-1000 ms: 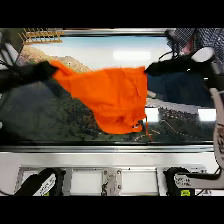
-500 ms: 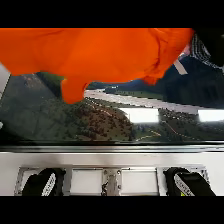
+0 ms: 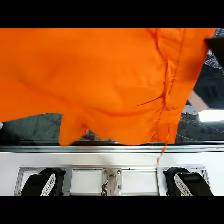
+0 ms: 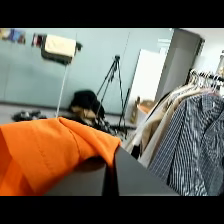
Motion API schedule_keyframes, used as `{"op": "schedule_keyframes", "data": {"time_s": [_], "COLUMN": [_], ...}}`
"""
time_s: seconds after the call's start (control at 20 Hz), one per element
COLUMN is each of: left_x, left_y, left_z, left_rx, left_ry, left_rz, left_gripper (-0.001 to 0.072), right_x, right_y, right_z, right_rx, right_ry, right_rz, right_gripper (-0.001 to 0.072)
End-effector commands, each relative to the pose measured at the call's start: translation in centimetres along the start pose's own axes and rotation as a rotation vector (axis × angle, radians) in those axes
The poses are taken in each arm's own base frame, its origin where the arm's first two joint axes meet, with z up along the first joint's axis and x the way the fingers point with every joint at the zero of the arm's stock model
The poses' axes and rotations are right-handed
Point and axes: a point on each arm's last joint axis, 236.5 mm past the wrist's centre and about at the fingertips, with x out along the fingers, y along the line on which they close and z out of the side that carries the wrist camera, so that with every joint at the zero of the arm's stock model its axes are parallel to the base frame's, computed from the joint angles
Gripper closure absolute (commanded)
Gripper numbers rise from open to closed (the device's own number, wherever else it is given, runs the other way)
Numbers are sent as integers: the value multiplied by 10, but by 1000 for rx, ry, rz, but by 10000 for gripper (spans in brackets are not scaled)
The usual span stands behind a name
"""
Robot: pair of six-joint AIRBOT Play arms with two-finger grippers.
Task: Fold the clothes and pants, and hang the long-sleeved shirts on hangers.
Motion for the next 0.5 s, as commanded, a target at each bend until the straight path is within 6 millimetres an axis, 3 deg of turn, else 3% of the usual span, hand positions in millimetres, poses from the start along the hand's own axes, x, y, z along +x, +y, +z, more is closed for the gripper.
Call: {"op": "schedule_keyframes", "data": {"time_s": [0.0, 0.2, 0.3, 0.4, 0.45], "left_x": [71, 171, 204, 217, 218], "left_y": [39, 91, 116, 135, 145], "left_z": [-63, -172, -246, -322, -349], "left_rx": [-87, -173, -222, -266, -282], "left_ry": [149, 267, 373, 513, 571], "left_rz": [5, 43, 76, 102, 117], "left_gripper": [701, 702, 701, 663, 339], "right_x": [32, 84, 114, 149, 166], "right_y": [-53, -133, -172, -210, -225], "right_z": [-58, -133, -158, -171, -175], "right_rx": [158, 287, 314, 312, 315], "right_ry": [200, 431, 479, 458, 434], "right_rz": [-131, -312, -387, -439, -450], "right_gripper": [698, 698, 698, 695, 608]}}
